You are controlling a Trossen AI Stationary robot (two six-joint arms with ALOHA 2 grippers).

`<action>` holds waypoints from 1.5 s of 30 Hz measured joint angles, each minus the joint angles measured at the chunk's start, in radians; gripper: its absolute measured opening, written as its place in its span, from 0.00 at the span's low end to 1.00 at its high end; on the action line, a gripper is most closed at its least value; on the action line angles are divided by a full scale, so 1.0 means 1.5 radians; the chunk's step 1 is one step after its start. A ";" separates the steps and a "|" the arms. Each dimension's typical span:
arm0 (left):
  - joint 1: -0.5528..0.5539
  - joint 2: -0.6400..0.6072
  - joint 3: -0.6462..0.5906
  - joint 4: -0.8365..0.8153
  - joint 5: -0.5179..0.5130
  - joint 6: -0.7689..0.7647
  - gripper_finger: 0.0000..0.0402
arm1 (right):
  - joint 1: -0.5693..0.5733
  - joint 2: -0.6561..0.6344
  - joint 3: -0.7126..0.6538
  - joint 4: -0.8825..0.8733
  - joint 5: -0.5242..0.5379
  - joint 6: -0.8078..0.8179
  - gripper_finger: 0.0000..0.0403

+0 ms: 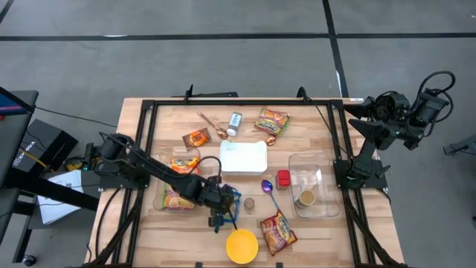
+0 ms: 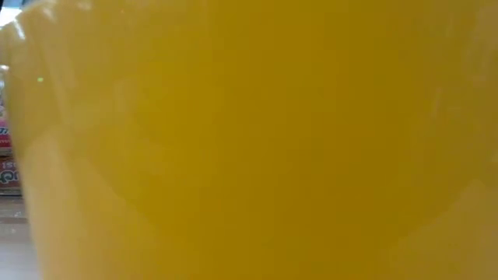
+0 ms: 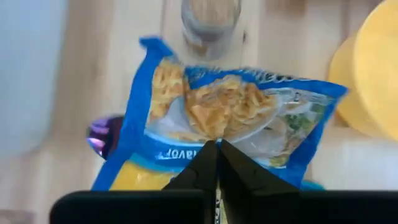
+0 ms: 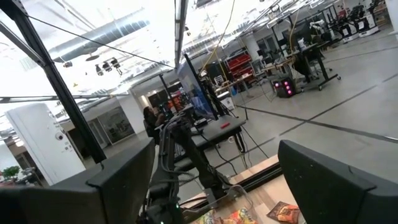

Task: Pick & Place Food Item
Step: Put the blue noodle pack into the left transparent bin

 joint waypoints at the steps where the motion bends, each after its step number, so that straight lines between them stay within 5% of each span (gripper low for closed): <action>1: 0.003 -0.011 0.000 0.000 -0.004 0.008 0.00 | 0.000 0.000 0.000 0.000 0.000 0.000 0.83; 9: 0.025 -0.152 0.001 -0.073 0.009 0.144 0.00 | 0.000 0.000 0.000 -0.003 0.000 0.000 0.83; 15: 0.057 -0.278 0.001 -0.219 0.031 0.130 0.00 | 0.000 0.000 0.000 -0.002 0.002 0.002 0.83; 23: 0.113 -0.383 0.001 -0.319 0.005 -0.161 0.00 | -0.012 0.000 0.000 0.006 0.005 0.010 0.83; 34: 0.120 -0.366 0.001 -0.448 -0.063 -0.669 0.00 | -0.058 0.000 0.000 0.005 0.005 0.024 0.83; 45: 0.107 -0.366 -0.050 -0.516 -0.131 -0.895 0.00 | -0.061 0.000 0.000 0.003 0.005 0.024 0.83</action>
